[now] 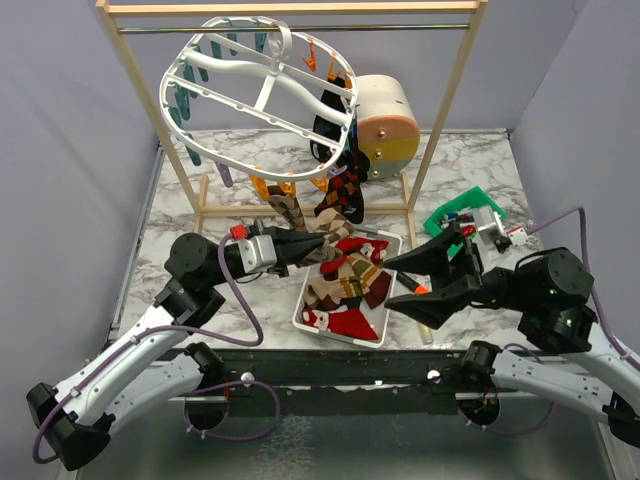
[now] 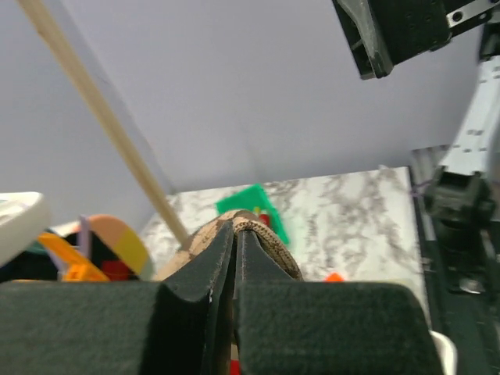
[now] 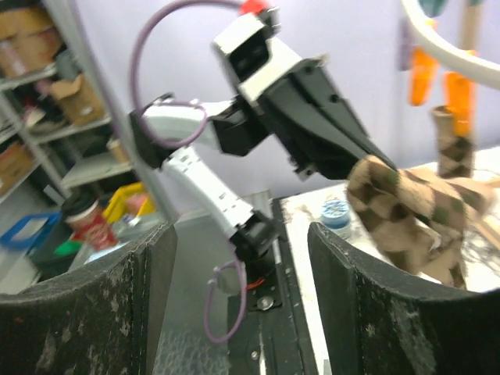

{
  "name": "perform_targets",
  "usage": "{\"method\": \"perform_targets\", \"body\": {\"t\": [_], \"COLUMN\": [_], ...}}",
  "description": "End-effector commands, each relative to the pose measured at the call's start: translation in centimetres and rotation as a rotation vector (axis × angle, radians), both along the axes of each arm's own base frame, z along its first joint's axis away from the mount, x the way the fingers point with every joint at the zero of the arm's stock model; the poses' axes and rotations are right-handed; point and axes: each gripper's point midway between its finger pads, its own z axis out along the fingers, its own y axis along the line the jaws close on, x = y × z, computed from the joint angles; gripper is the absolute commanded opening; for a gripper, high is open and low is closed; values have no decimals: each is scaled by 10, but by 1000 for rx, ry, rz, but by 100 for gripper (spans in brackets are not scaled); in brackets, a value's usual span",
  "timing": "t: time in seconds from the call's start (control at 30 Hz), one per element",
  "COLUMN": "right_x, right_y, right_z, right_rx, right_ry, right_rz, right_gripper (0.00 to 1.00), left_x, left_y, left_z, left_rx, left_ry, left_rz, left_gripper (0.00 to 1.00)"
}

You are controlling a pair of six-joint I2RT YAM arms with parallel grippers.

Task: Clip the socks to the hanger
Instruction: Pick up the sock from the bin.

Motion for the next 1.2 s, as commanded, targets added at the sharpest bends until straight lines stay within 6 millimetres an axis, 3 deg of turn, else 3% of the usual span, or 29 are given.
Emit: {"method": "perform_targets", "body": {"t": [0.0,0.1,0.23,0.37,0.63,0.73,0.97,1.17], "right_x": [59,78,83,93,125,131,134,145], "right_y": [-11,1,25,34,29,36,45,51], "right_z": [-11,-14,-1,7,-5,-9,-42,-77], "right_rx": [38,74,118,127,102,56,-142,-269], "right_ry": [163,310,435,470,544,542,407,396], "right_rz": [-327,-378,-317,-326,-414,-360,-325,-349], "right_gripper": [73,74,76,78,78,79,79,78], "left_x": [22,24,23,16,14,13,12,11], "left_y": [16,20,26,30,28,24,18,8], "left_z": [29,32,30,21,-38,-61,-104,-118], "left_rx": [-29,-7,35,77,314,411,566,623], "left_ry": [-205,-325,-504,-675,-1048,-1165,-1252,-1286], "left_rz": [187,226,271,281,273,242,189,146], "left_gripper": [0,0,0,0,0,0,0,0]}}
